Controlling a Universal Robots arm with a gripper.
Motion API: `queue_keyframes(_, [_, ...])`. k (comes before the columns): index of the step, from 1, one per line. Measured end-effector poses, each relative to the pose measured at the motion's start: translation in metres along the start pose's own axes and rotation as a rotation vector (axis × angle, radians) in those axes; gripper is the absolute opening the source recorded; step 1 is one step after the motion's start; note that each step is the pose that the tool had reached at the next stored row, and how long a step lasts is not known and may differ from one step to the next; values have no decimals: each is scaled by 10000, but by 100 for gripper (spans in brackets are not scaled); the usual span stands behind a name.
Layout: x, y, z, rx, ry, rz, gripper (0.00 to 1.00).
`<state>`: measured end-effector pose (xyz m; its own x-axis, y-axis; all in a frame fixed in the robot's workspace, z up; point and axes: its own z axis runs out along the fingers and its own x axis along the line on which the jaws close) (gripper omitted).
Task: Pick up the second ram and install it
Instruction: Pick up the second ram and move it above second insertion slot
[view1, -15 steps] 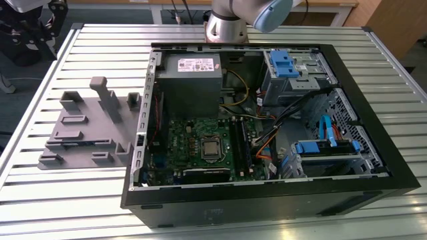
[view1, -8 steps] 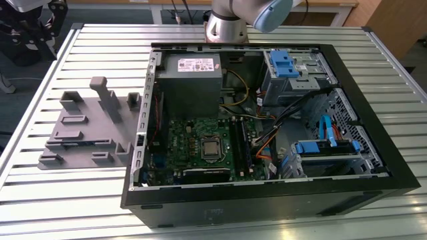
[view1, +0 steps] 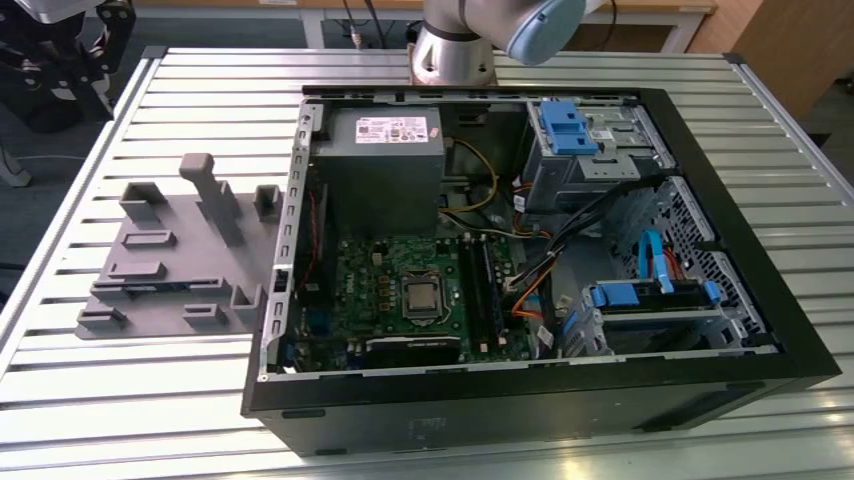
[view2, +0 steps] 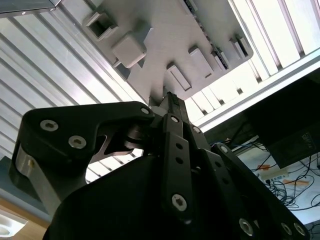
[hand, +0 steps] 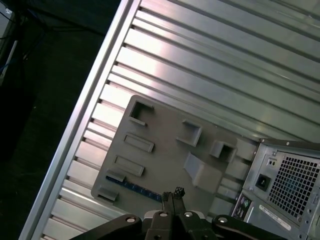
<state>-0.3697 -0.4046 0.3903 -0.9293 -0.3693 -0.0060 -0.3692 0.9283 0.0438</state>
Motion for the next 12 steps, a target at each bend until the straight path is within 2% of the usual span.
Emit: queue_keyframes(12, [3, 1, 0, -2, 12, -253, 11])
